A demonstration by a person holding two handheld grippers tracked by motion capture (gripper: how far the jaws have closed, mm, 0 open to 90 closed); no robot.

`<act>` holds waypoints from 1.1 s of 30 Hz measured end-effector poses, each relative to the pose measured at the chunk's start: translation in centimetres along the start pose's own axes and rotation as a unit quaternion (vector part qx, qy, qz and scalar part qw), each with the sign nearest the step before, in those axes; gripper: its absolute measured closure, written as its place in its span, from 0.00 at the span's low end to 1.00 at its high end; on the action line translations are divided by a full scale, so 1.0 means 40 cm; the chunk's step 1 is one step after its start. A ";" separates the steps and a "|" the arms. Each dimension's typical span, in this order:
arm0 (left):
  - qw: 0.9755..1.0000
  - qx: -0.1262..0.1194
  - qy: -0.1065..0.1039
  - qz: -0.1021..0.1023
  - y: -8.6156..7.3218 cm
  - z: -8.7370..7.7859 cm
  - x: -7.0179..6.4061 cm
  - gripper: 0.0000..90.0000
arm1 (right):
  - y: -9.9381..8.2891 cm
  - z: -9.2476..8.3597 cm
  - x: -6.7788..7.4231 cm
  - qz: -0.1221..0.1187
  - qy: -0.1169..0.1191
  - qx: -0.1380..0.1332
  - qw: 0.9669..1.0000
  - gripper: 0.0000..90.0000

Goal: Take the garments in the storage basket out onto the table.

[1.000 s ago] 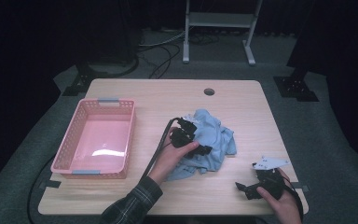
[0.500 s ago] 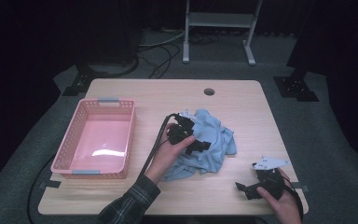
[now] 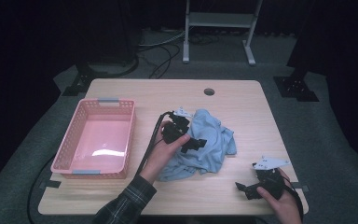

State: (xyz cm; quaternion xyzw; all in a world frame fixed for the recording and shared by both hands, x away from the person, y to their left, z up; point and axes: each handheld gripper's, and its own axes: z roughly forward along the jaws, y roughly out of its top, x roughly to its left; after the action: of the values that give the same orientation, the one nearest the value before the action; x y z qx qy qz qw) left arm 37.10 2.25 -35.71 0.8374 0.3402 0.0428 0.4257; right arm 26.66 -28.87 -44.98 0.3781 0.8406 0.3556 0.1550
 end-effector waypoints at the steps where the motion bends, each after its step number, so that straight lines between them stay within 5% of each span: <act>1: 1.000 0.000 0.001 0.000 -0.001 -0.002 0.000 0.12 | 0.000 0.000 0.000 0.000 0.000 0.000 1.000 0.00; 33: 1.000 0.005 0.021 -0.005 -0.082 -0.094 0.006 0.12 | 0.000 0.000 0.001 -0.002 0.001 -0.001 1.000 0.00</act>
State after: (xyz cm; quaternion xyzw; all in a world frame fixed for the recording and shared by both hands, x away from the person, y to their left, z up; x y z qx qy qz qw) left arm 34.18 6.28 -35.82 0.8367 0.3536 0.0569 0.4144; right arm 26.63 -28.86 -44.98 0.3761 0.8413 0.3560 0.1552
